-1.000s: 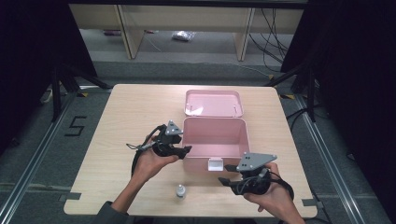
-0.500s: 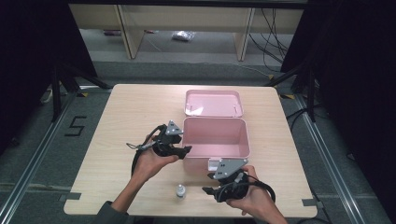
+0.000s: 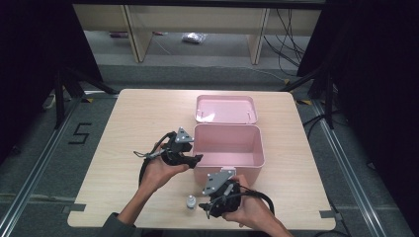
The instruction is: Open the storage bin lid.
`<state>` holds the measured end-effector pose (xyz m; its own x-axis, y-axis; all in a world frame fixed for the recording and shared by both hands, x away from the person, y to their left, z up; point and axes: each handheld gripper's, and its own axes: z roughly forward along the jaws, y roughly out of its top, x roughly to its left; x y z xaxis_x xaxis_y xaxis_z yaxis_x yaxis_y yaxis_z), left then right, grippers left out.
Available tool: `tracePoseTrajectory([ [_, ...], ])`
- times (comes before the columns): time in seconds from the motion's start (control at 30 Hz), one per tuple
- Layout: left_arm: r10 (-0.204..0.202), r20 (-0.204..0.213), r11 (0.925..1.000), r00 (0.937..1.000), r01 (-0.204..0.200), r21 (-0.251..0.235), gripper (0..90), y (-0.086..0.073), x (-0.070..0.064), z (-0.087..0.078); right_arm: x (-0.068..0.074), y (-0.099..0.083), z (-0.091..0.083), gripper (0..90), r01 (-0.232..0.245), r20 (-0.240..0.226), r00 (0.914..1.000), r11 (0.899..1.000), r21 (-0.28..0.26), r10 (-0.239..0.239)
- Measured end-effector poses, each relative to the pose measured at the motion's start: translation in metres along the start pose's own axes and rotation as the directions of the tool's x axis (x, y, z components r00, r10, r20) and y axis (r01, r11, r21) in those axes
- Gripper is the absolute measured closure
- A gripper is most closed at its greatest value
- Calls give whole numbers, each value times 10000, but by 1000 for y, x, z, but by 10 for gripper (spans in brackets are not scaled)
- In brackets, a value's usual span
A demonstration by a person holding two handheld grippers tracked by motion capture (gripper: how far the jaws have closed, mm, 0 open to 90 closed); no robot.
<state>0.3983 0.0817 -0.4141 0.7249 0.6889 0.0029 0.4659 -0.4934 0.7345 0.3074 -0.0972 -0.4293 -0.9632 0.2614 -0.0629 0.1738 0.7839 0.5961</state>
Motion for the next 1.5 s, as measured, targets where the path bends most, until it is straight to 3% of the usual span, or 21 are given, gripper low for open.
tracePoseTrajectory([
  [0.13, -15, 15, 10000, 10000, 15, -6, 481, 0, 0, 0, 2, 6, 7, 505, -81, -83, 9999, 9999, 134, 82],
  [0.17, 0, 15, 10000, 10000, 0, -5, 481, 0, 0, 0, 0, 8, 11, 505, 197, -79, 9998, 9998, 95, -197],
  [0.3, -36, 20, 10000, 10000, 37, -63, 481, 0, 0, 0, 0, 12, 19, 499, 194, -317, 9993, 9996, 209, -188],
  [0.37, -10, 14, 10000, 10000, 10, -32, 482, 0, 0, 0, 2, 13, 22, 499, -58, -364, 9993, 9995, 304, 69],
  [0.43, -10, 45, 10000, 10000, 10, -42, 481, 0, 1, 0, 1, 14, 28, 499, 328, -341, 9989, 9990, 295, -318],
  [0.57, -35, 51, 10000, 10000, 35, -44, 481, 0, 1, 0, 3, 15, 35, 504, 187, -384, 9991, 9988, 449, -170],
  [0.73, -154, 131, 9998, 9998, 155, -96, 480, -1, 2, 1, 2, 16, 43, 511, 418, -390, 9985, 9974, 583, -396],
  [0.87, -156, 145, 9998, 9998, 157, -85, 479, -1, 2, 1, 0, 15, 48, 520, 509, -456, 9978, 9971, 562, -483],
  [0.97, -171, 187, 9998, 9997, 173, -97, 478, -1, 2, 1, 2, 13, 50, 523, 322, -449, 9986, 9973, 655, -293],
  [1.03, -177, 162, 9998, 9997, 178, -89, 479, -1, 2, 1, 0, 13, 52, 525, 608, -511, 9970, 9963, 606, -577],
  [1.5, -208, 168, 9998, 9996, 209, -55, 480, -1, 2, 1, 0, 12, 62, 548, 601, -634, 9965, 9954, 743, -554],
])
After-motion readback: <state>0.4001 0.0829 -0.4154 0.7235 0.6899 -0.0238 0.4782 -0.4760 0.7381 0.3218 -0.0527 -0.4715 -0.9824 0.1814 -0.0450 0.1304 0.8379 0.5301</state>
